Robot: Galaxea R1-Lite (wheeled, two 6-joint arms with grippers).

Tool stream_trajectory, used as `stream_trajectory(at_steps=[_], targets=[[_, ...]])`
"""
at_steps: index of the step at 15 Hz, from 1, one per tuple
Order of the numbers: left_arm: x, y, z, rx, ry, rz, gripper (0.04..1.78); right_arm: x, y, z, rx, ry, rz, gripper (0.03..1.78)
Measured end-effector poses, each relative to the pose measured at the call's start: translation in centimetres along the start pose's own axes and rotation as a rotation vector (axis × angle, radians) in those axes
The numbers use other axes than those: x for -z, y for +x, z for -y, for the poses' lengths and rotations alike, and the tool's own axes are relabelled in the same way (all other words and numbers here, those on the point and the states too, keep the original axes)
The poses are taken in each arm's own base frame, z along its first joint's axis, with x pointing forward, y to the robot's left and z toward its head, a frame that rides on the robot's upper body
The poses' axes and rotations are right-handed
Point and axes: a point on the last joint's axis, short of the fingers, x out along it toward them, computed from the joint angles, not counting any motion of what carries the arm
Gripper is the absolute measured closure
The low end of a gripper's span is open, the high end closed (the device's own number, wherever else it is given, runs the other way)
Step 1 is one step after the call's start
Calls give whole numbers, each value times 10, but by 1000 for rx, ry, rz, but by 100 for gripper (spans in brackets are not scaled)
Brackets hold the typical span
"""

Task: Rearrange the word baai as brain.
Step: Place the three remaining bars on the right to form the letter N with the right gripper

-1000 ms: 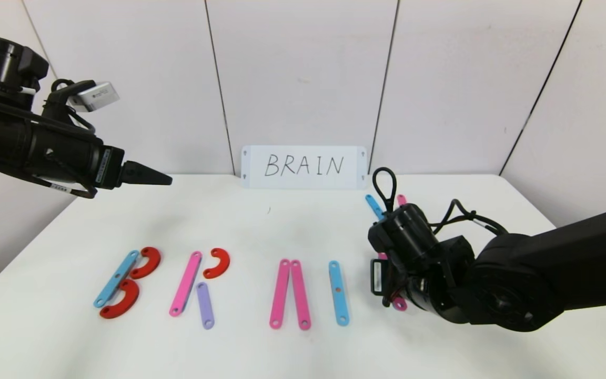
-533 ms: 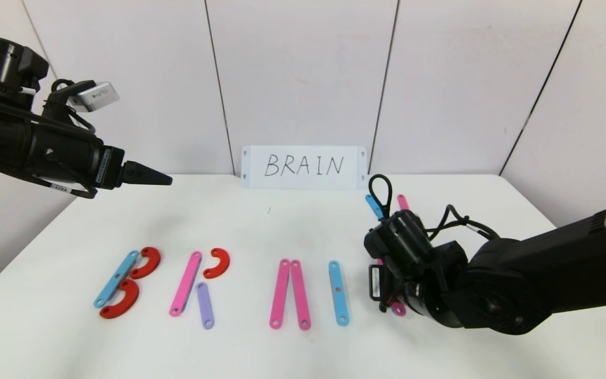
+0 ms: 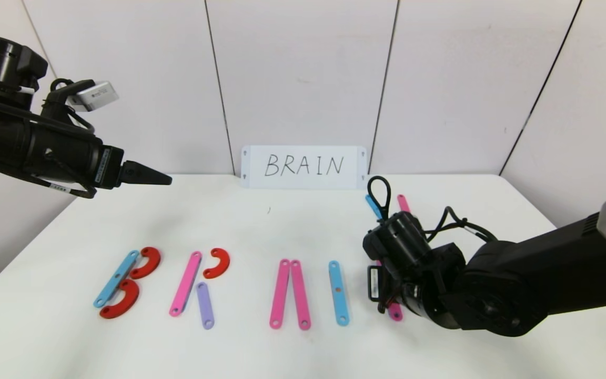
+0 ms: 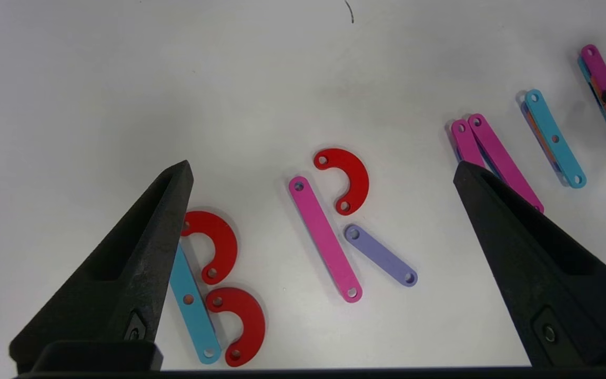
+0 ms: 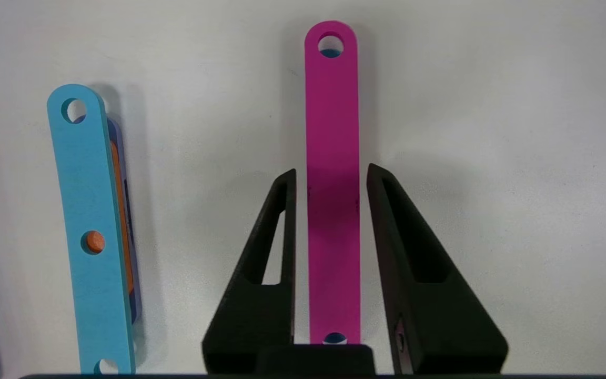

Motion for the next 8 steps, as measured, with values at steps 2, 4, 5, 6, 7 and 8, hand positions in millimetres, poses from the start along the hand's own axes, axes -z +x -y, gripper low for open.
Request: stream_trajectory(at_steps=[2,4,5,6,7,8], targets=[[0,0,0,0,0,0,9,0,1,0,1,-1,-2,101],[0,0,0,0,0,1,9,1,1,0,2,-3,-3,66],[0,0,0,-1,0,0,9,1,1,0,2,-2,-4,48],[0,0,0,0,0,0,9,1,1,0,3,-1,-4,36],[0,0,0,0,0,1,9,1,2,0,3,-1,-4,25],[0,0,0,1,0,1,9,1,2,0,3,-1,-4,17]])
